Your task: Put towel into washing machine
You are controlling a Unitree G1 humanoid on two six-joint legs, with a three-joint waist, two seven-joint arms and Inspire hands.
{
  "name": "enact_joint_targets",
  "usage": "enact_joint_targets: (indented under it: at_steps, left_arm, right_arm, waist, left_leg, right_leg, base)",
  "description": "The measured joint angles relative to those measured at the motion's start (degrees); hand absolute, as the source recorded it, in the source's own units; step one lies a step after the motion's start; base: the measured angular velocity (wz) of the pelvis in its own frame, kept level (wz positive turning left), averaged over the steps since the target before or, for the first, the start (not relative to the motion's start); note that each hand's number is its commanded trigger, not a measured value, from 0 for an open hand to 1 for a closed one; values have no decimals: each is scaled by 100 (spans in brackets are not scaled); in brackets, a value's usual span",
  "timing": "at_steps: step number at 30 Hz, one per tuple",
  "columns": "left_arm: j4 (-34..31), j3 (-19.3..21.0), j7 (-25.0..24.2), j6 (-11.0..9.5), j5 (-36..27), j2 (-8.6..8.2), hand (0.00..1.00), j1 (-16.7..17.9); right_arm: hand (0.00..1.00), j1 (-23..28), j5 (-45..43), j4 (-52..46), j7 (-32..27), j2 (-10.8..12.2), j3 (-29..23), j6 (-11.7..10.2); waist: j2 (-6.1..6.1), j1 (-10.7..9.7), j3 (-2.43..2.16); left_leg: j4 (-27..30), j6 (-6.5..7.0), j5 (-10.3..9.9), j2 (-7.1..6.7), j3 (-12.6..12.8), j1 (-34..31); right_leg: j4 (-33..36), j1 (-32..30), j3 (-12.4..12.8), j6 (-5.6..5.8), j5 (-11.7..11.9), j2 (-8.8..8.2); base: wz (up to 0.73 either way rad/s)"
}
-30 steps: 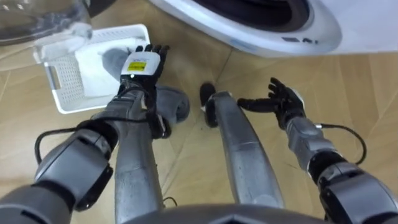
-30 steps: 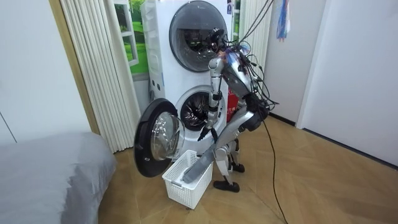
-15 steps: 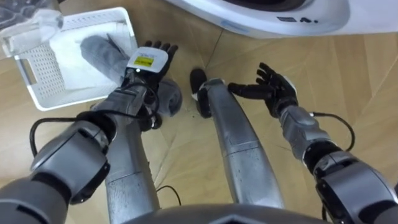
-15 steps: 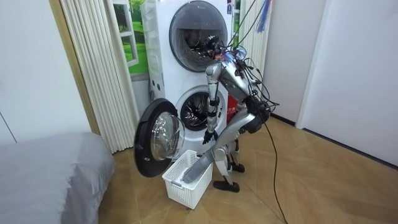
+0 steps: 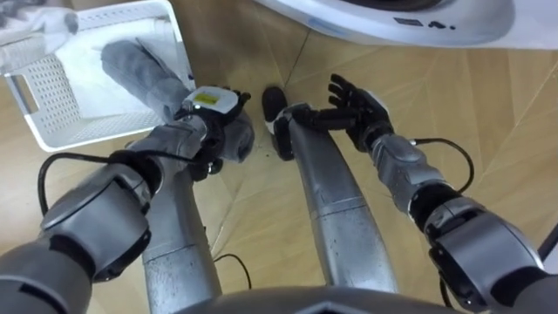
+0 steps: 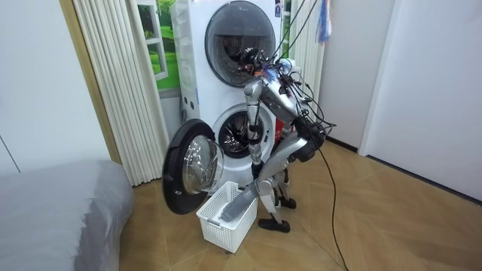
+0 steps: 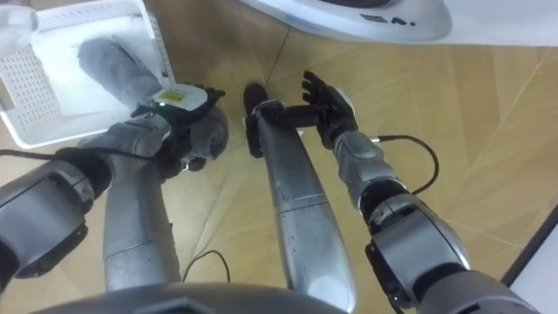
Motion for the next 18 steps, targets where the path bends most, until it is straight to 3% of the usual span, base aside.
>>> enact_joint_targets:
  at_steps: [6,11,18]
  left_arm:
    - [4,12,-463,135,-87,-20,100,-49]
    - [-32,-65,-646,339,-100,24,100,-48]
    - [-109,-477,-711,415,-220,78,100,-40]
  right_arm:
    - [0,-128,-181,223,46,43,-151,54]
    - [0,-125,-189,213,108,130,-162,122]
    - [0,-98,-183,229,5,171,-81,173]
  waist:
    - [-54,-134,-8]
    - [-147,-291,-16]
    - [-177,-331,-25]
  left_leg:
    - [-51,22,-3,-113,-6,21]
    - [-149,26,-1,-125,5,100]
    - [-300,28,-1,-115,98,383]
  right_leg:
    - [48,-4,-11,28,-81,-122]
    - [-45,57,-129,14,-75,-235]
    - [-157,294,-143,7,-71,-262]
  base:
    - [10]
    - [0]
    - [-1]
